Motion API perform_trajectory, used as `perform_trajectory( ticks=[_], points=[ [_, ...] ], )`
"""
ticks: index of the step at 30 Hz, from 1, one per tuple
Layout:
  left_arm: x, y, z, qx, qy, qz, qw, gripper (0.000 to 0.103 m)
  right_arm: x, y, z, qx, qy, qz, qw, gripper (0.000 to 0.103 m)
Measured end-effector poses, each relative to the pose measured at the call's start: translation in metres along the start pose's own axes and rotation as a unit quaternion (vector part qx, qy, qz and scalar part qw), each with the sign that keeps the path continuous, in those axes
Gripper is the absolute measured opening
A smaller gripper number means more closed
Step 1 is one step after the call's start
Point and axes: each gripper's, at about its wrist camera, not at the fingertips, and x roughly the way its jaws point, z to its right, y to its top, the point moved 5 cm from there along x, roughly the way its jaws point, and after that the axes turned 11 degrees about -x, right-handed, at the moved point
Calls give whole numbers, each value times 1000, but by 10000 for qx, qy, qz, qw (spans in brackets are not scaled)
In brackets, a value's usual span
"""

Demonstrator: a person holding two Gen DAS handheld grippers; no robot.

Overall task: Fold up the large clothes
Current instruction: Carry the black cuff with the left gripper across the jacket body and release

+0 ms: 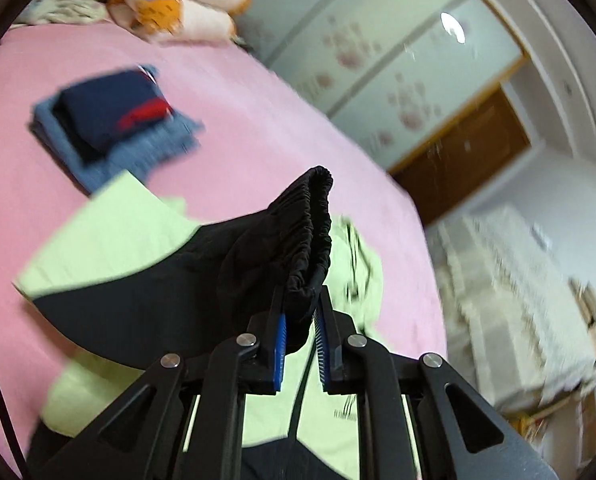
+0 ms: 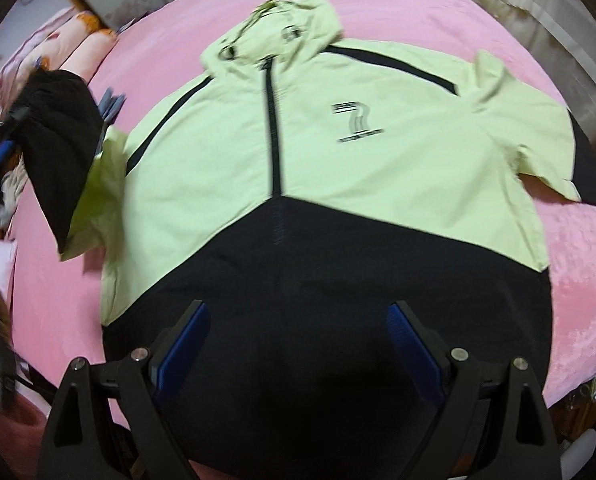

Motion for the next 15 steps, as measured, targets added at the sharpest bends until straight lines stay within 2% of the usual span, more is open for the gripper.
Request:
perform_trajectory(
  ticks=[5,7,10,11,13,15],
  points=[
    [59,-50,-5,108,529,-864,9948,12,1,1,27,158,-97,39,9998,90],
    [79,-71,-15,117,821,-1228,9890,19,4,2,34,251,-92,27,9996,90],
    [97,-88,-35,154,1077,-1888,9760,47,11,5,39,338,6,10,9994,90],
    [99,-89,-38,219,1239,-2037,9709,61,14,7,40,362,70,2,9993,90],
    [88,-85,-44,393,1362,-1975,9700,66,22,12,40,455,275,-47,9986,90],
    [67,-76,-46,612,1461,-1835,9702,83,29,17,38,597,522,-67,9968,90]
  ],
)
